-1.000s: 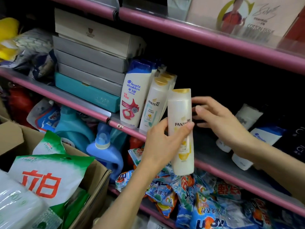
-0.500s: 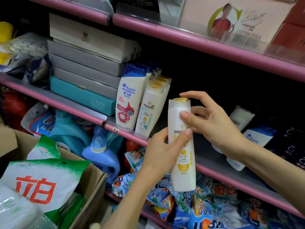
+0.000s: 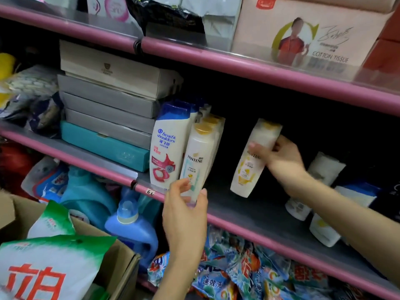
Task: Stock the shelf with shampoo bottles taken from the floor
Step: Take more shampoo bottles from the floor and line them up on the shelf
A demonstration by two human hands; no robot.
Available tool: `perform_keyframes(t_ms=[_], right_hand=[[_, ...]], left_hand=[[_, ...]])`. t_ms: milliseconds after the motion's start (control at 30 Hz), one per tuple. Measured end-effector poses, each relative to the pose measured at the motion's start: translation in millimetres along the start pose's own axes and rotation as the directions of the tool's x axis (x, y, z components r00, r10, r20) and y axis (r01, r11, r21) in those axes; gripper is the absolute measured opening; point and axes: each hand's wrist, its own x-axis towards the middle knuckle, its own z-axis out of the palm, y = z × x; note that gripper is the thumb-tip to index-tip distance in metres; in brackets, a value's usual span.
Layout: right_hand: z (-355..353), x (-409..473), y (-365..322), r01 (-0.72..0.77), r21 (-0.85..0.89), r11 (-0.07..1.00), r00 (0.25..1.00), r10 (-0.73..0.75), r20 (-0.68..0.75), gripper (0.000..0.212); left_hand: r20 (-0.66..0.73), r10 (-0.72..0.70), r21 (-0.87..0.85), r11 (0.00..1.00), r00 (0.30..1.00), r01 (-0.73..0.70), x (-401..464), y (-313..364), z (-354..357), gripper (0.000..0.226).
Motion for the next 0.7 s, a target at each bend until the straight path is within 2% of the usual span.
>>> perform_keyframes(t_ms=[67, 133, 267, 367, 500, 700], right_hand=[[13, 6, 20, -0.019, -0.108, 0.994, 0.999, 0.016, -0.035, 0.037], [22, 7, 34, -0.036, -0.069, 0.997, 0.998, 0.031, -0.063, 0.043], [32, -6, 67, -0.085, -0.141, 0.986, 0.995, 0.092, 0.045, 0.054], [42, -14, 92, -0.111, -0.173, 0.979, 0.988, 0.128, 0.092, 0.051], [57, 17, 101, -0.096, -0.072, 0.993, 0.991, 0.102, 0.084, 0.043], [99, 54, 121, -0.167, 0.055, 0.984, 0.986, 0.165, 0.037, 0.039]], left_hand=[[-0.057, 0.015, 0.117, 0.993, 0.998, -0.008, 6, -10, 3, 0.042], [-0.105, 0.056, 0.243, 0.97, 0.993, -0.029, 11, -16, 7, 0.055], [-0.146, 0.04, 0.396, 0.918, 0.988, 0.021, 16, -26, 16, 0.068], [-0.185, 0.02, 0.394, 0.918, 0.983, 0.055, 22, -33, 20, 0.069], [-0.177, 0.038, 0.338, 0.941, 0.984, 0.024, 24, -43, 27, 0.063], [-0.192, 0.064, 0.364, 0.931, 0.979, 0.011, 25, -46, 37, 0.076]])
